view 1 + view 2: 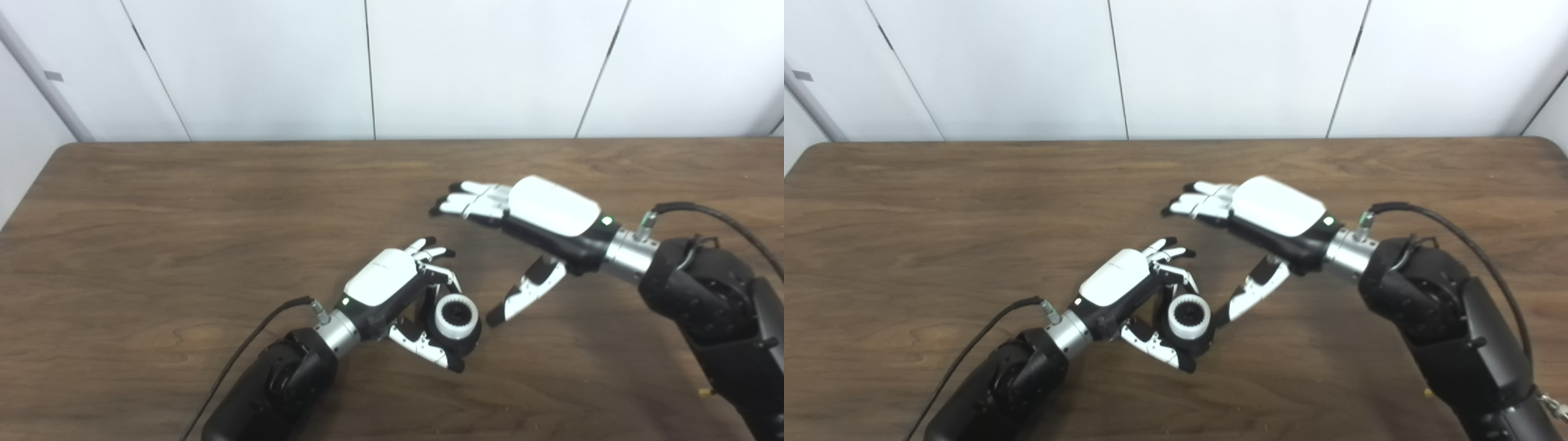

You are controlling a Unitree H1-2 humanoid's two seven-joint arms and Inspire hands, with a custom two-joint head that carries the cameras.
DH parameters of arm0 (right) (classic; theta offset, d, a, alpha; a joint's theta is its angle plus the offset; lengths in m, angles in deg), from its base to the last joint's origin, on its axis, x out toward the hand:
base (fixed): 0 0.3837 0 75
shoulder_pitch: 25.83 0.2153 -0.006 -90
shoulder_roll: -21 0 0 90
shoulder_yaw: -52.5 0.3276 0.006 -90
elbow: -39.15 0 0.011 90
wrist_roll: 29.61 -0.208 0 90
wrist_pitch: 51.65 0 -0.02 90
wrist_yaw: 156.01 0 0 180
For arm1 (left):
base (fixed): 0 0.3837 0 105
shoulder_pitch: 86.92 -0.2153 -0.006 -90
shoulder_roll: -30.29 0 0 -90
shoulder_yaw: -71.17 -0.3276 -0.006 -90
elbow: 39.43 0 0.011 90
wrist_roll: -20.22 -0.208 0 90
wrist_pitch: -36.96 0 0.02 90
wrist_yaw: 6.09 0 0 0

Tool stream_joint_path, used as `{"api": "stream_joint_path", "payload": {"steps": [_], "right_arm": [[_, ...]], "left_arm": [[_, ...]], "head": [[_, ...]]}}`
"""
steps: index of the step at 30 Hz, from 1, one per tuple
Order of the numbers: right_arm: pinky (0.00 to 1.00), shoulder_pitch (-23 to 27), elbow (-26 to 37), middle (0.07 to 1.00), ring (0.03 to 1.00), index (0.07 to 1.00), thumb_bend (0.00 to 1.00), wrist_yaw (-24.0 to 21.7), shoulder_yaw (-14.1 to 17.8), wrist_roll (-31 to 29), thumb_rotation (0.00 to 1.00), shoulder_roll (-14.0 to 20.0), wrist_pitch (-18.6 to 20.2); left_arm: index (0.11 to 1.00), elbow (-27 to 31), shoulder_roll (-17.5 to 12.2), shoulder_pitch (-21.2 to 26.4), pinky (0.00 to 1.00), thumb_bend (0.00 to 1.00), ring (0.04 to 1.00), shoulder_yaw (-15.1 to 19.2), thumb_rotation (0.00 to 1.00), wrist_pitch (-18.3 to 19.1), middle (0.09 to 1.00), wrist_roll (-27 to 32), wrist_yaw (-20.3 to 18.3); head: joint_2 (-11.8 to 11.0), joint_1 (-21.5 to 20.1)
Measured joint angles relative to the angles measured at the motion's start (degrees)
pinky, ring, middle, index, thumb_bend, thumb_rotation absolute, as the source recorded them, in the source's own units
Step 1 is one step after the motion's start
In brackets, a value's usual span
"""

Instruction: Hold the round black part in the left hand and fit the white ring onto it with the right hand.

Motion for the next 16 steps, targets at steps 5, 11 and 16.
{"api": "stream_joint_path", "payload": {"steps": [5, 11, 16], "right_arm": [[0.87, 0.01, 0.02, 0.950, 0.991, 0.937, 0.84, 0.31, 1.93, -1.23, 0.64, 0.36, 1.79], [0.81, 0.52, 0.33, 0.942, 0.971, 0.925, 0.82, 1.16, 4.60, -2.28, 0.59, 0.47, 3.89], [0.81, 0.59, 0.32, 0.940, 0.974, 0.913, 0.80, 2.39, 5.57, -2.55, 0.56, 0.48, 4.06]], "left_arm": [[0.480, -0.07, -0.32, 0.00, 1.00, 0.52, 0.904, 0.11, 0.06, -0.73, 0.676, 0.00, -0.09], [0.480, -0.07, -0.91, 0.06, 1.00, 0.52, 0.904, 0.11, 0.06, -1.14, 0.674, -0.22, -0.08], [0.481, -0.08, -1.12, 0.07, 1.00, 0.52, 0.899, 0.11, 0.06, -1.44, 0.676, -0.77, 0.07]], "head": [[0.53, -0.53], [0.53, -0.70], [0.53, -0.70]]}}
